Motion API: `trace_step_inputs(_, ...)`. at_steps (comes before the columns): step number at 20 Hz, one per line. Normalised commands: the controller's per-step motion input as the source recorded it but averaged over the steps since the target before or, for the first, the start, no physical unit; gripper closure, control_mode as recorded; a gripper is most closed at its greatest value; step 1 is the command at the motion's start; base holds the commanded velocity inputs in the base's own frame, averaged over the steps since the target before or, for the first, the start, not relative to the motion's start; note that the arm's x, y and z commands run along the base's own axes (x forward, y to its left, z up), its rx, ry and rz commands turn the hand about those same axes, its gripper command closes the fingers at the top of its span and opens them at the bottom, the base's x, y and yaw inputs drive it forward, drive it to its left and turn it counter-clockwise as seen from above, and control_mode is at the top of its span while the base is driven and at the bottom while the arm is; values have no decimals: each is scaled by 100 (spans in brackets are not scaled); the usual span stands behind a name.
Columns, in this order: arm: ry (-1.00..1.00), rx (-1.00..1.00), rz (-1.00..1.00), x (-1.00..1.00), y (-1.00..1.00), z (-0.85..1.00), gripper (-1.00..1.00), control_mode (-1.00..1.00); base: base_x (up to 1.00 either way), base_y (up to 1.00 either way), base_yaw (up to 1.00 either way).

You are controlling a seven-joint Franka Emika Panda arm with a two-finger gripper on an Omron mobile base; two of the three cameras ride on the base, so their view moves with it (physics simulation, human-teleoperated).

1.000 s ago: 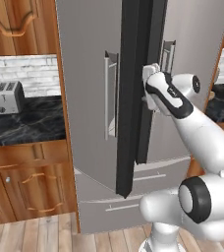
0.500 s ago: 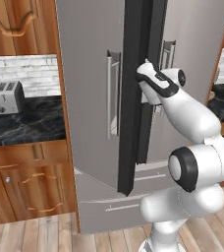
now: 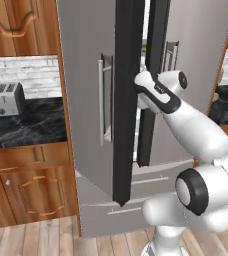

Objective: Retrieve the banana and orange from the fridge and place them into the bowl on the dining table.

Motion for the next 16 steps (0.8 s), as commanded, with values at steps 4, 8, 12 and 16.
trace_step_inputs(4,0,-14,2,-68,100,-44,-100,-100,0,0,0)
trace_step_inputs(8,0,-15,0,-56,100,-47,-100,-100,0,0,0)
trace_step_inputs(12,0,-12,0,-37,100,-44,-100,-100,0,0,0)
trace_step_inputs(16,0,-12,0,-10,100,-42,-100,-100,0,0,0)
